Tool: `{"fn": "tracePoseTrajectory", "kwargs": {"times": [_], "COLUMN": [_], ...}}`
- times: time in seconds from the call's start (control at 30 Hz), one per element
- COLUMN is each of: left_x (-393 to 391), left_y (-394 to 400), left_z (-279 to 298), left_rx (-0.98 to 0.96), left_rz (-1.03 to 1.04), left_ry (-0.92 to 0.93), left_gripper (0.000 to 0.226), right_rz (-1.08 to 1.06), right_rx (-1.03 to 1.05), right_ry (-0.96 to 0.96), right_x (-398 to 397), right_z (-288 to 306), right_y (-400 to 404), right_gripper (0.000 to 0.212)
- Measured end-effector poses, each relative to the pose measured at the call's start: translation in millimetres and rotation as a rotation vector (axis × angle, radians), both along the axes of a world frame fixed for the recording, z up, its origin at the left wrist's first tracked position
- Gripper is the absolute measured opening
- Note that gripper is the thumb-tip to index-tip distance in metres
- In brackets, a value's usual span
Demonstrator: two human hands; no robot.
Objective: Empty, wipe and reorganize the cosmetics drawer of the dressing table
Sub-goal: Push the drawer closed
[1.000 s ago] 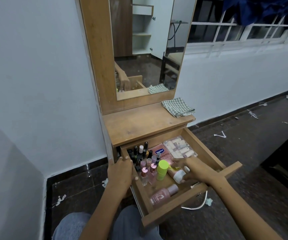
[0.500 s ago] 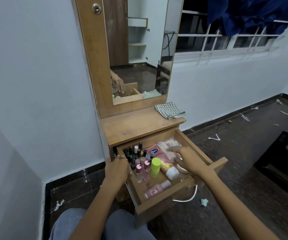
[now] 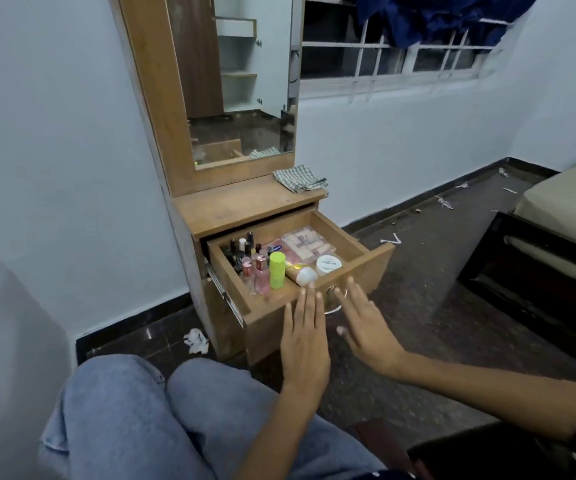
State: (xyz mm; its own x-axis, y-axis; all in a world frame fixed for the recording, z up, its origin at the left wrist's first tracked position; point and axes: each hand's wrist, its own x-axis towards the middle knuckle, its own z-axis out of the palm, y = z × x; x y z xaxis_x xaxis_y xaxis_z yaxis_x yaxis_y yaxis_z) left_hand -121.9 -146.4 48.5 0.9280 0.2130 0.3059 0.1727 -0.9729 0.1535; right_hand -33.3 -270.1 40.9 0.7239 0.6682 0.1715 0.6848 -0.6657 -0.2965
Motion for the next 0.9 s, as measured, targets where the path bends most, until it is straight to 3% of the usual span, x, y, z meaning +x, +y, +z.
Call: {"fn": "tracePoseTrajectory", "kwargs": {"times": [0.07,0.13,0.3,0.9], "left_x": [-2,-2,5,73], "left_y": [0,6,17,108], "left_z": [-16,-22,-28,-28], "left_rx": [0.062,0.153,0.268,0.214], "left_rz": [0.013,0.042,0.070,0.121], "left_ry": [0.131,0.210,0.280,0.304], "left_gripper": [0.067,0.070,0.075,0.075], "right_rz": [-0.010,0.037,0.036,0.022], "right_rx": [-0.223,-0.296,-0.284,-0.249], "right_ry": [0.026,-0.044,-0.179,-0.260], "right_x": [-1,3,14,76], "right_z": [-19,-31,-57,-59], "right_y": [-3,3,21,121], "right_gripper": [0.076,0.075,0.074,0.088]}}
